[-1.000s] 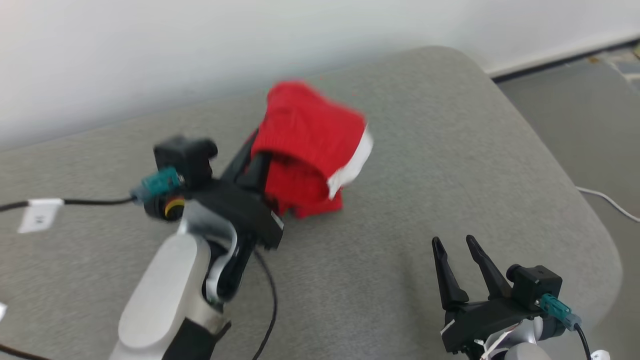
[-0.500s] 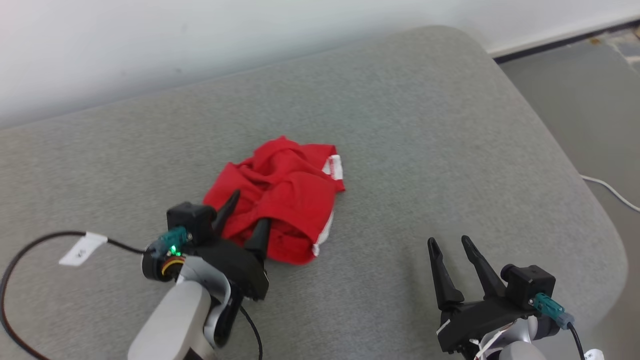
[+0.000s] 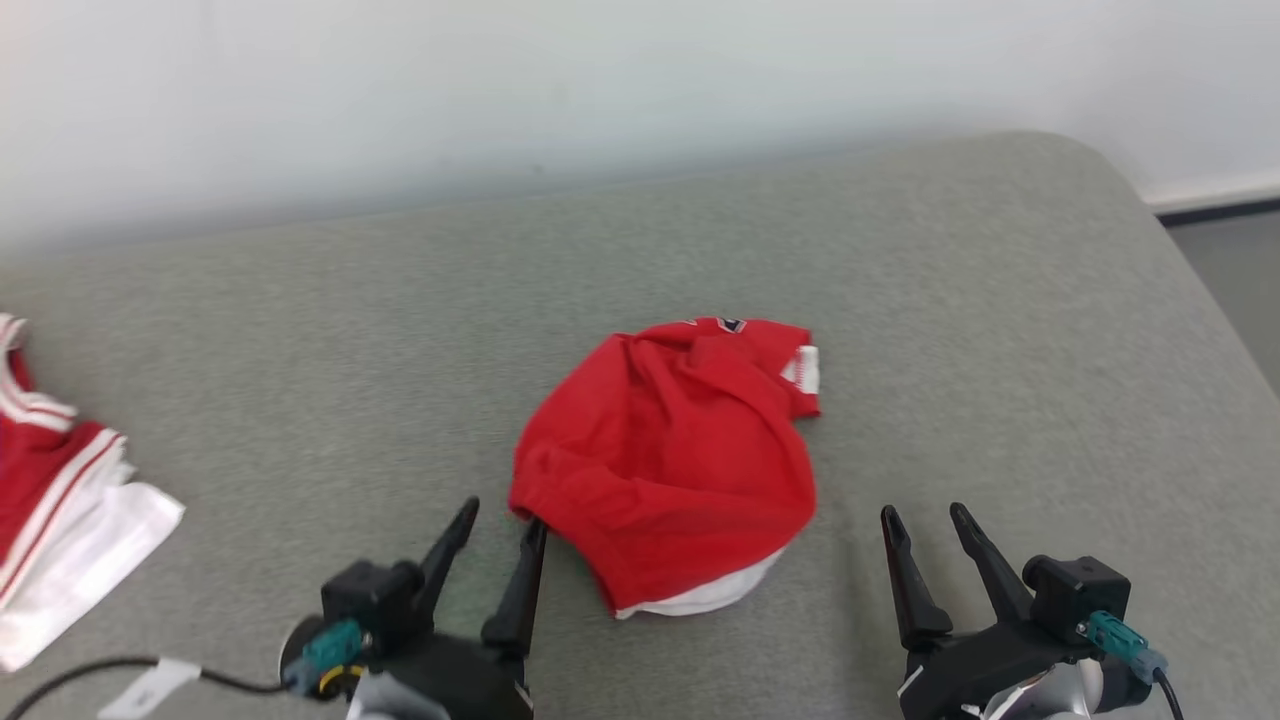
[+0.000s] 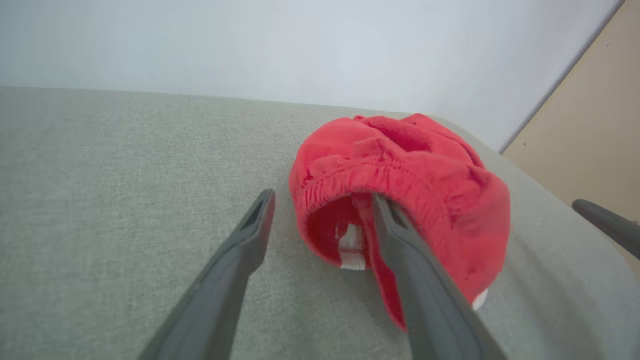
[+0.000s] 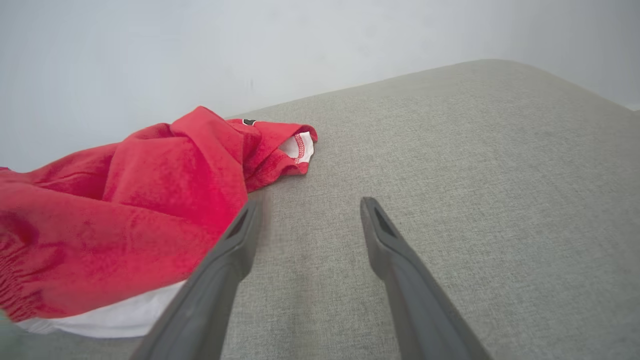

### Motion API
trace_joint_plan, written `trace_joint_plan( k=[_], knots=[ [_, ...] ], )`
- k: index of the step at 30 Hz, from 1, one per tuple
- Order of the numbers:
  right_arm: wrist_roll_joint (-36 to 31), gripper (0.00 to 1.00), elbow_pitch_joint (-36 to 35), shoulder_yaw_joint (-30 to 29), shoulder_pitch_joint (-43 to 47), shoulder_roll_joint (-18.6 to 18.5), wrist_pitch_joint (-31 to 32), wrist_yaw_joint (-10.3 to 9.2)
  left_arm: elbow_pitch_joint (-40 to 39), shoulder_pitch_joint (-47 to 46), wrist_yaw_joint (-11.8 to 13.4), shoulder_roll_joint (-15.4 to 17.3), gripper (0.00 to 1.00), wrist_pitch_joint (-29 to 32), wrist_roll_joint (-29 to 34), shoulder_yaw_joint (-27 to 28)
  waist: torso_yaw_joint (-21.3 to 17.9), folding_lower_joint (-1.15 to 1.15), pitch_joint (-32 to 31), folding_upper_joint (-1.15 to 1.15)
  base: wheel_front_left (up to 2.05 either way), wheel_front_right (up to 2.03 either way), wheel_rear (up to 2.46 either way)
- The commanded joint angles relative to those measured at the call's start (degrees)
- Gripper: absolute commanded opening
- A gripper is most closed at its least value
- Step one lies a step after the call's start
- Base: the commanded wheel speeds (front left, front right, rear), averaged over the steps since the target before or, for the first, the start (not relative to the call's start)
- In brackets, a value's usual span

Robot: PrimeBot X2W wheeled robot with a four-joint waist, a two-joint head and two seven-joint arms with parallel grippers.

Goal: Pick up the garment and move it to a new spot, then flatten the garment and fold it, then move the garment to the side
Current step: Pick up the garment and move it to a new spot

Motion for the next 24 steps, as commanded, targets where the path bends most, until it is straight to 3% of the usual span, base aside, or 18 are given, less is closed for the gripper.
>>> trace_joint_plan(
  k=[1,9,14,19,24],
  knots=[
    [-0.38,1.00,-0.29,-0.30,0.84,-0.10,0.23,-0.11,-1.17,2.14,0.42,0.61,1.00,-0.16,0.15,-0.11,5.30,0.00,-2.96,0.00,0.00,0.00,0.00],
    [-0.48,1.00,-2.15,-1.16,2.55,-0.05,1.27,-0.11,-9.47,9.15,3.99,3.41,1.00,-1.20,2.38,3.13,9.59,0.00,-4.39,0.00,0.00,0.00,0.00],
    [-0.01,1.00,-3.37,-2.94,3.00,-0.08,-0.39,-0.11,-18.95,14.19,5.79,2.56,1.00,-1.23,6.78,10.90,10.10,0.00,-4.80,0.00,0.00,0.00,0.00],
    [-0.60,1.00,-3.39,-5.69,4.20,-0.10,-1.93,-0.11,-25.14,19.54,5.38,0.63,1.00,-1.25,13.16,18.44,9.32,0.00,-5.84,0.00,0.00,0.00,0.00],
    [-1.02,1.00,-3.19,-8.48,4.83,-0.05,-3.40,-0.11,-27.05,24.20,2.61,-1.72,1.00,-1.26,17.20,23.56,8.16,0.00,-6.85,0.00,0.00,0.00,0.00]
  ],
)
